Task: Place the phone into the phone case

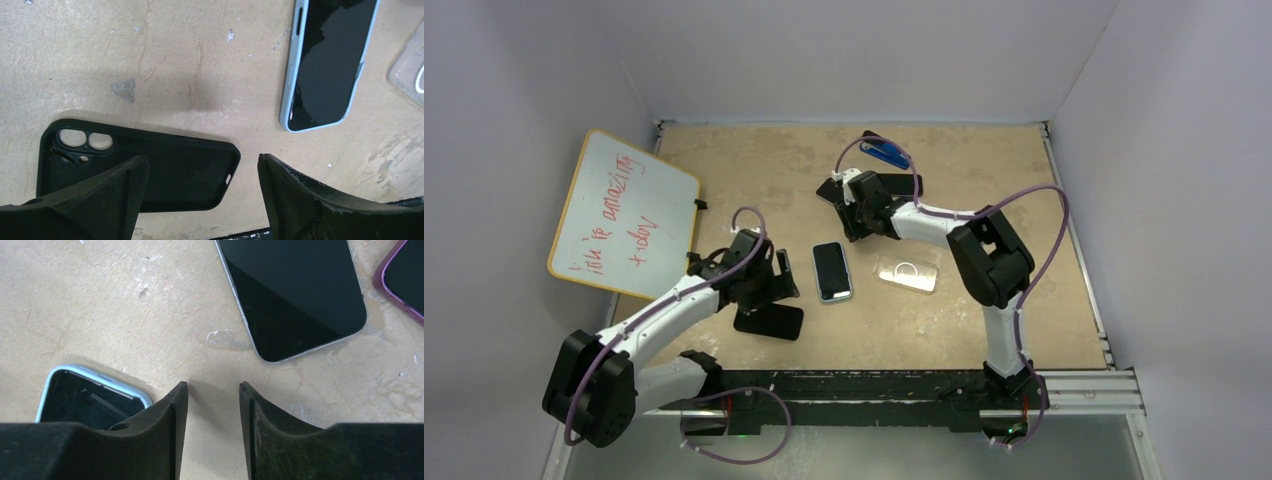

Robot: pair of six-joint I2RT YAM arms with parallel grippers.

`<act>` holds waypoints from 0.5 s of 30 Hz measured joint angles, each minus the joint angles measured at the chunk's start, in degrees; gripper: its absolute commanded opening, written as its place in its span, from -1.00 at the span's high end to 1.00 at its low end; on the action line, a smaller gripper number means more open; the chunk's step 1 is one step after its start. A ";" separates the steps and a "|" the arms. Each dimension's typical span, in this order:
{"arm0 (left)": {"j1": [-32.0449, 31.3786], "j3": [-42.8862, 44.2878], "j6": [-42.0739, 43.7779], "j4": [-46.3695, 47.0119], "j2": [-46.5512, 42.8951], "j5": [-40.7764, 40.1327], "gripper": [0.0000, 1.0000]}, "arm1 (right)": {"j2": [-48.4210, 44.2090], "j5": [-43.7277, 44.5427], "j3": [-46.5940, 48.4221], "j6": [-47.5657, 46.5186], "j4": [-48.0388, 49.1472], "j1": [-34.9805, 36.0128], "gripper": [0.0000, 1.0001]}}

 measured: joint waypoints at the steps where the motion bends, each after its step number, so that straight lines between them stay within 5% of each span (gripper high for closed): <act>1: 0.00 -0.22 0.02 0.20 -0.02 -0.35 -0.66 | -0.24 0.35 -0.66 0.11 0.07 0.20 0.06; 15: -3.17 -2.36 3.23 5.88 4.52 1.14 -0.37 | -13.03 1.01 -3.85 8.57 -4.68 0.59 -0.25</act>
